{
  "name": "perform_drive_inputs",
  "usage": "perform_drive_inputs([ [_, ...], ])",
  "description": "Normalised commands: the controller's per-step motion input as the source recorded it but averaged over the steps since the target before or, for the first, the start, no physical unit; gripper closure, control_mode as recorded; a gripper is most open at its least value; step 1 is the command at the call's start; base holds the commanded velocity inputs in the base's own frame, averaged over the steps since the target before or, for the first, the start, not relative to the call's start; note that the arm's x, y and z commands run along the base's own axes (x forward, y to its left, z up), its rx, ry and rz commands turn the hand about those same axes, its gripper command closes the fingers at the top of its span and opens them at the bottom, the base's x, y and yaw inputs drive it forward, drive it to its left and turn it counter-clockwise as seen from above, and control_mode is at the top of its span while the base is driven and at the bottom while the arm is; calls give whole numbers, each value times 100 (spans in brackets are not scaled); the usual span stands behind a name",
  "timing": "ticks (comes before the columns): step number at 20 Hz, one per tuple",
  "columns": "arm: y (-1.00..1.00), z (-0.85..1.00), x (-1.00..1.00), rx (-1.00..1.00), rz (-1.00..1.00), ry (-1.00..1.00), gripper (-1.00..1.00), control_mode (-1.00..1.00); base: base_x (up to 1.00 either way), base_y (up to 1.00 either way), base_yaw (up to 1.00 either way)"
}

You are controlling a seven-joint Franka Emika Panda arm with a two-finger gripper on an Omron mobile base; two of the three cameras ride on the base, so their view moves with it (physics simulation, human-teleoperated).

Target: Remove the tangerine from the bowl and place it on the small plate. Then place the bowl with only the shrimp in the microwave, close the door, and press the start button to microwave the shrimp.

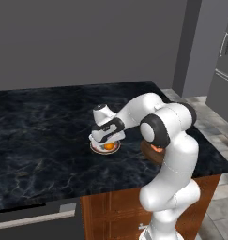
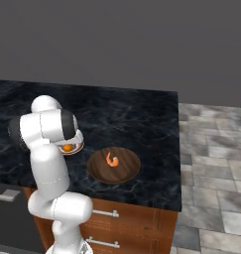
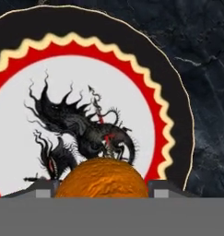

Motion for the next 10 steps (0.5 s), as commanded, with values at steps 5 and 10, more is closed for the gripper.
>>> perform_drive_inputs([
  [5,0,9,-1,0,0,-7,-100,-100,0,0,0],
  [10,0,48,-19,0,0,-18,-100,-100,0,0,0],
])
